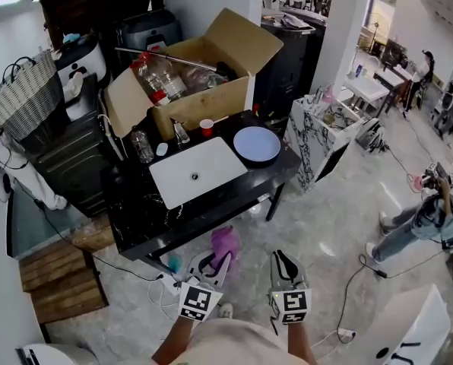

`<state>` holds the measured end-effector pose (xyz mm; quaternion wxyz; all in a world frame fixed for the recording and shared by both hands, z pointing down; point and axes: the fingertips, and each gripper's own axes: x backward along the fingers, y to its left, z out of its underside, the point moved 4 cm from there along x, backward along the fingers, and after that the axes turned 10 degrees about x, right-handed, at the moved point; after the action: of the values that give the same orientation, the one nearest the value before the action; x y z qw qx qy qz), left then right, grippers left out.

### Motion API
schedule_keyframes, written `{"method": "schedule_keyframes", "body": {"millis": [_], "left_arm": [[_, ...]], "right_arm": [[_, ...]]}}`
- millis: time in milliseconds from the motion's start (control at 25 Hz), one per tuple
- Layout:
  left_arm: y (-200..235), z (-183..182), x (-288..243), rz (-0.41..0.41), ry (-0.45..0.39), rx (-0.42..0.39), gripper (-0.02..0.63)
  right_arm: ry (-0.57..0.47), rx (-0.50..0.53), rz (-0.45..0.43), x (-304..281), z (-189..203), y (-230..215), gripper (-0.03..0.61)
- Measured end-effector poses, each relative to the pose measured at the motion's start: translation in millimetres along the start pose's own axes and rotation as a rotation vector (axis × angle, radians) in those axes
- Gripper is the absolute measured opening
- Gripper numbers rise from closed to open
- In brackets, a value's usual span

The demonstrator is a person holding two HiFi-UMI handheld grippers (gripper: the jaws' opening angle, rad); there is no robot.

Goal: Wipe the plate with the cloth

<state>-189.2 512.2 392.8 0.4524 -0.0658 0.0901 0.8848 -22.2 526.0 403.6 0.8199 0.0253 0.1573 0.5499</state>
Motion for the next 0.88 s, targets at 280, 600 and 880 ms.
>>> {"method": "schedule_keyframes", "body": {"millis": [280,600,880], "left_arm": [[27.9,-7.4,-23.2,0.037,0.005,-0.001,0.058],[43.2,-16.9,-44.9,0.042,-0.013,-0.01,0.058],[53.1,-12.5,-64.2,0.025,-0.004,0.001,0.058]], "right_arm": [[0.015,0.006,0.053,-23.9,-9.4,-8.0,0.037],[0.035,0.018,0.084,-30.6,-10.0,-26.1,0.037],[0.012,0.035,0.083,-51.4,-11.2,-43.2,0.037]]}}
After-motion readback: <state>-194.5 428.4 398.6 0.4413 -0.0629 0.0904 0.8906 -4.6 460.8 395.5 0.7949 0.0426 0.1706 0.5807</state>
